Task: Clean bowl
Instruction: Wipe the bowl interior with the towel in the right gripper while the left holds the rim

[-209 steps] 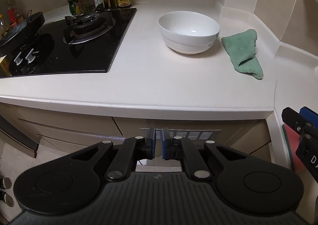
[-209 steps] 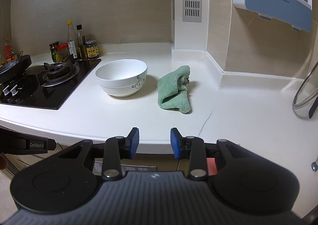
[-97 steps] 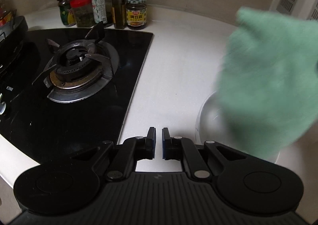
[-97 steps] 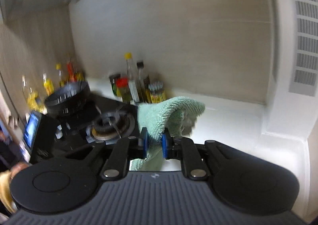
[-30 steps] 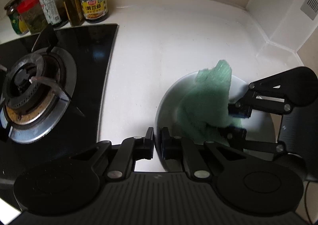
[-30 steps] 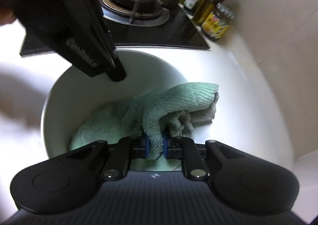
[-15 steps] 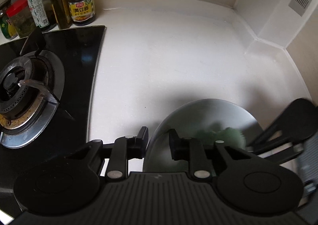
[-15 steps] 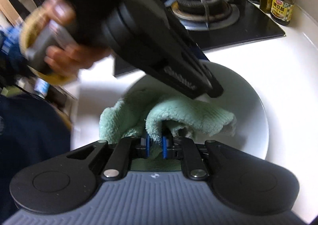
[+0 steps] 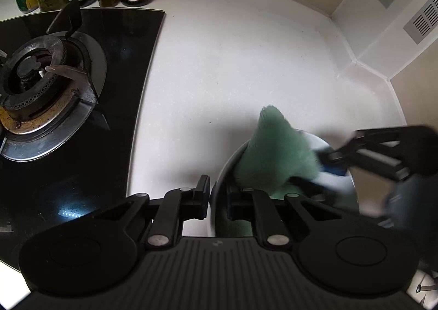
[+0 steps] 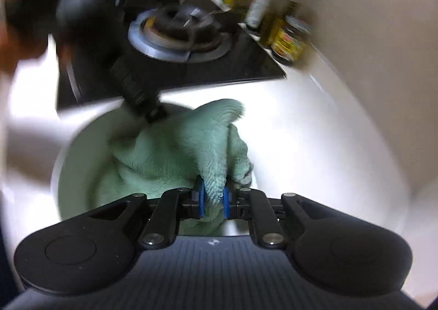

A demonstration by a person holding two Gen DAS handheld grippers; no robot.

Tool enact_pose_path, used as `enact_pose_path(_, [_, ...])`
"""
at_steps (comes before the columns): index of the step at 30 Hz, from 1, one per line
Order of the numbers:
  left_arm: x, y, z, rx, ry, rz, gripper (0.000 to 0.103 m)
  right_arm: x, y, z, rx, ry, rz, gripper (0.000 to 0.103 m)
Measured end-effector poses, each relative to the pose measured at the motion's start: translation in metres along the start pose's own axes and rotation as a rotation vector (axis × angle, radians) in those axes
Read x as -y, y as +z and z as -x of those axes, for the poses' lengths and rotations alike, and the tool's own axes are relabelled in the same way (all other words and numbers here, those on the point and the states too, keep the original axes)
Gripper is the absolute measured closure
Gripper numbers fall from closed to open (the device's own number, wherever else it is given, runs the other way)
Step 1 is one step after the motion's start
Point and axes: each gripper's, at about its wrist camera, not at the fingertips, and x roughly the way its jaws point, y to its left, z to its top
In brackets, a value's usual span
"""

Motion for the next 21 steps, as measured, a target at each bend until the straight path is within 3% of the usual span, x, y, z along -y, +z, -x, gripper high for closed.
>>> enact_pose_path(4, [0.004, -0.001, 0.001, 0.008, 0.007, -0.059, 0.096, -0.015, 0.004, -0.012, -0.005, -0.031, 0.024, 0.092])
enact_pose_path(6, [0.002, -0.001, 0.001, 0.008, -0.006, -0.062, 0.098, -0.015, 0.006, -0.016, 0.015, 0.002, -0.007, 0.091])
enact_pose_path(10, [0.000, -0.001, 0.002, 0.016, -0.014, -0.059, 0.098, 0.002, 0.003, -0.015, 0.070, 0.206, -0.097, 0.091])
enact_pose_path(15, [0.005, -0.004, 0.001, 0.047, 0.022, -0.079, 0.089, 0.022, -0.004, -0.021, 0.139, 0.501, -0.144, 0.091])
enact_pose_path(18, [0.005, -0.005, -0.001, 0.053, -0.005, -0.077, 0.079, 0.025, -0.012, -0.017, 0.169, 0.650, -0.123, 0.091])
enact_pose_path(21, [0.006, -0.007, -0.002, 0.059, -0.005, -0.099, 0.078, 0.029, -0.018, -0.001, 0.187, 0.757, -0.061, 0.092])
